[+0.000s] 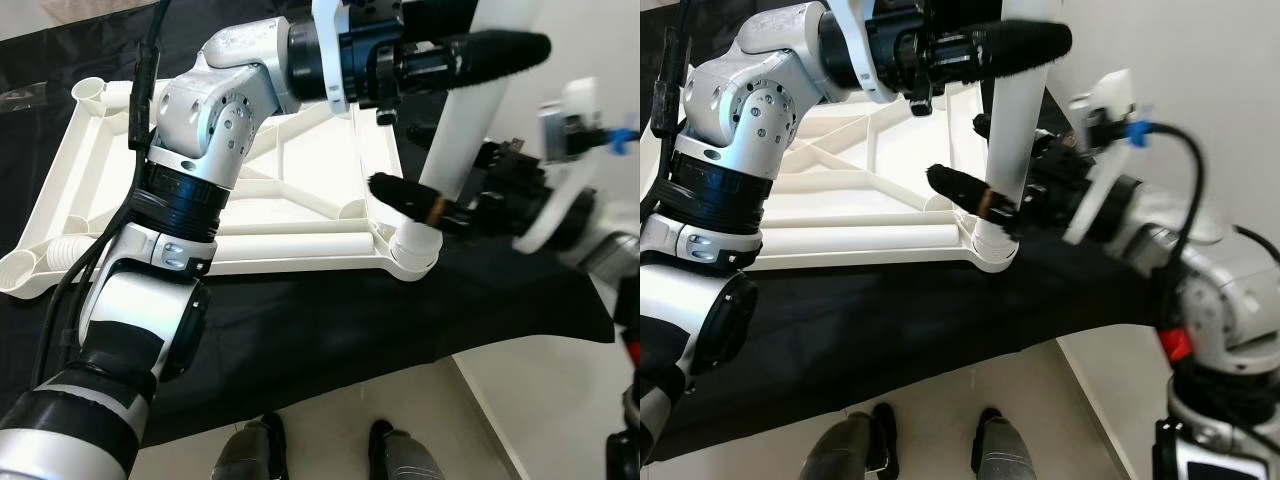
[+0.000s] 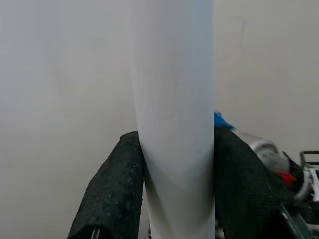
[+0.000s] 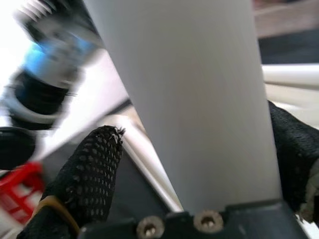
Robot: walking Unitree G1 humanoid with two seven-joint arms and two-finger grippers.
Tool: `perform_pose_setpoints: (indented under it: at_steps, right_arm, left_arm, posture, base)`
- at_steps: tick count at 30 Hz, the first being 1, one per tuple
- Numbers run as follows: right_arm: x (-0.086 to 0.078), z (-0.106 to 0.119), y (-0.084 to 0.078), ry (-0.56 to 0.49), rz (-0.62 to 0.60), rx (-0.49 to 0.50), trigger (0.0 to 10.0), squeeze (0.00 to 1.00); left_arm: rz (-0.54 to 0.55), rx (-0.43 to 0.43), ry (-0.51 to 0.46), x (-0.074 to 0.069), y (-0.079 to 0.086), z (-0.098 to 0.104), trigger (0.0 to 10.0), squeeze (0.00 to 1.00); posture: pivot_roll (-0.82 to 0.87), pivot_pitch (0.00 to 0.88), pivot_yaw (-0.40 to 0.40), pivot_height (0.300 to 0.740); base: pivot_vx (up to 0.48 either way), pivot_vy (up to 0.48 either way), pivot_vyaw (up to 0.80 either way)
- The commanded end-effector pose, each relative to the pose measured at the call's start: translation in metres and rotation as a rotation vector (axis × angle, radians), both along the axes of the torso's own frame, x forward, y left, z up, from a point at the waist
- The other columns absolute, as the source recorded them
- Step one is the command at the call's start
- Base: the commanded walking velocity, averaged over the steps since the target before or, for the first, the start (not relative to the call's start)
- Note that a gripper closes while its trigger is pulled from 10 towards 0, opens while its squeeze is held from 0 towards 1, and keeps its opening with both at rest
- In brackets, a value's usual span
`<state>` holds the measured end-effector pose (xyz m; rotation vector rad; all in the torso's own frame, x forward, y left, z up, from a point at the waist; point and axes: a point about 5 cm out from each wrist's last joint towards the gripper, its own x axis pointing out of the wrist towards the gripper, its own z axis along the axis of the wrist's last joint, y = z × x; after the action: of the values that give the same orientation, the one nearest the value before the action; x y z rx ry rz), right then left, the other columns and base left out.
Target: Building children table
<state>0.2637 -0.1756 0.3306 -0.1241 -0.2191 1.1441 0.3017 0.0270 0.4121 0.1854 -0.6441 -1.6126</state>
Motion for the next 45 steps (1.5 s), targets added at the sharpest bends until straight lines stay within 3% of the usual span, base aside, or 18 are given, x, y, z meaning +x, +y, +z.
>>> perform_pose_setpoints:
  at_steps: [1, 2, 3, 4, 8, 9, 10, 16, 17, 20, 21, 25, 34, 35, 36, 37, 41, 45]
  right_arm:
    - [-0.002, 0.004, -0.002, -0.014, 0.099, -0.001, 10.0, 1.0]
    - [-0.002, 0.004, -0.002, -0.014, 0.099, -0.001, 10.0, 1.0]
    - [0.001, 0.004, -0.002, -0.005, 0.116, -0.014, 10.0, 0.07]
    - [0.005, 0.004, -0.002, 0.001, 0.146, -0.029, 10.0, 0.0]
    - [0.008, 0.004, -0.001, 0.006, 0.226, -0.047, 10.0, 0.0]
    - [0.008, 0.004, 0.0, 0.002, 0.273, -0.058, 7.5, 0.0]
    - [0.008, 0.003, 0.002, 0.006, 0.335, -0.078, 4.2, 0.0]
    - [0.009, 0.001, 0.003, 0.004, 0.437, -0.136, 4.2, 0.0]
    - [0.01, 0.001, 0.003, -0.002, 0.446, -0.147, 1.2, 0.0]
    - [0.013, 0.001, 0.003, -0.01, 0.461, -0.164, 1.2, 0.0]
    - [0.015, 0.002, 0.007, -0.024, 0.481, -0.164, 0.0, 0.0]
    - [0.024, 0.0, 0.015, -0.086, 0.465, -0.188, 0.0, 0.0]
    - [0.036, -0.003, 0.012, -0.104, 0.344, -0.186, 0.0, 0.0]
    - [0.04, -0.009, 0.012, -0.093, 0.278, -0.187, 0.0, 0.0]
    - [0.04, -0.009, 0.012, -0.093, 0.278, -0.187, 0.0, 0.0]
    - [0.042, -0.013, 0.013, -0.084, 0.244, -0.189, 0.0, 0.0]
    - [0.045, -0.027, 0.012, -0.05, 0.15, -0.22, 0.0, 0.0]
    - [0.047, -0.03, 0.013, -0.043, 0.11, -0.239, 0.0, 0.0]
  left_arm:
    - [0.003, 0.072, -0.001, 0.002, -0.003, -0.013, 0.0, 0.0]
    - [0.003, 0.072, -0.001, 0.002, -0.003, -0.013, 0.0, 0.0]
    - [-0.001, 0.077, -0.008, 0.001, -0.003, -0.014, 0.0, 0.0]
    - [-0.007, 0.081, -0.013, 0.001, -0.004, -0.014, 0.0, 0.0]
    - [-0.016, 0.093, -0.025, 0.0, -0.005, -0.016, 0.0, 0.0]
    - [-0.021, 0.097, -0.028, 0.001, -0.006, -0.017, 0.0, 0.0]
    - [-0.025, 0.103, -0.032, 0.001, -0.007, -0.019, 0.0, 0.0]
    - [-0.033, 0.111, -0.037, 0.001, -0.009, -0.023, 0.0, 0.0]
    - [-0.034, 0.112, -0.039, 0.001, -0.01, -0.024, 0.0, 0.0]
    - [-0.036, 0.114, -0.042, 0.001, -0.01, -0.026, 0.0, 0.0]
    - [-0.04, 0.114, -0.045, -0.001, -0.012, -0.028, 0.0, 0.0]
    - [-0.051, 0.108, -0.056, -0.009, -0.017, -0.031, 0.0, 0.0]
    - [-0.025, 0.099, -0.049, 0.002, -0.03, -0.025, 0.0, 0.0]
    - [-0.001, 0.094, -0.039, 0.007, -0.036, -0.023, 4.4, 0.14]
    - [-0.001, 0.094, -0.039, 0.007, -0.036, -0.023, 4.4, 0.14]
    - [0.021, 0.089, -0.031, 0.01, -0.039, -0.022, 10.0, 1.0]
    - [0.101, 0.053, 0.021, 0.017, -0.053, -0.011, 10.0, 1.0]
    - [0.137, 0.033, 0.018, 0.012, -0.071, 0.0, 10.0, 1.0]
  posture:
    - [-0.05, 0.26, 0.061, 0.74]
    - [-0.05, 0.26, 0.061, 0.74]
    - [-0.05, 0.259, 0.061, 0.74]
    - [-0.05, 0.259, 0.061, 0.74]
    - [-0.04, 0.253, 0.061, 0.74]
    - [-0.04, 0.253, 0.061, 0.74]
    - [-0.04, 0.25, 0.061, 0.74]
    - [-0.04, 0.25, 0.061, 0.74]
    - [-0.04, 0.251, 0.06, 0.74]
    - [-0.04, 0.251, 0.06, 0.74]
    - [-0.04, 0.252, 0.062, 0.74]
    - [-0.03, 0.256, 0.063, 0.74]
    - [-0.04, 0.265, 0.059, 0.74]
    - [-0.04, 0.269, 0.06, 0.74]
    - [-0.04, 0.269, 0.06, 0.74]
    - [-0.04, 0.269, 0.06, 0.74]
    - [-0.04, 0.275, 0.064, 0.74]
    - [-0.04, 0.277, 0.062, 0.74]
  base:
    - [0.0, 0.0, 0.0]
    - [0.0, 0.0, 0.0]
    - [0.0, 0.0, 0.0]
    - [0.0, 0.0, 0.0]
    - [0.0, 0.0, 0.0]
    - [0.0, 0.0, 0.0]
    - [0.0, 0.0, 0.0]
    - [0.0, 0.0, 0.0]
    - [0.0, 0.0, 0.0]
    - [0.0, 0.0, 0.0]
    - [0.0, 0.0, 0.0]
    - [0.0, 0.0, 0.0]
    - [0.0, 0.0, 0.0]
    - [0.0, 0.0, 0.0]
    - [0.0, 0.0, 0.0]
    - [0.0, 0.0, 0.0]
    - [0.0, 0.0, 0.0]
    - [0.0, 0.0, 0.0]
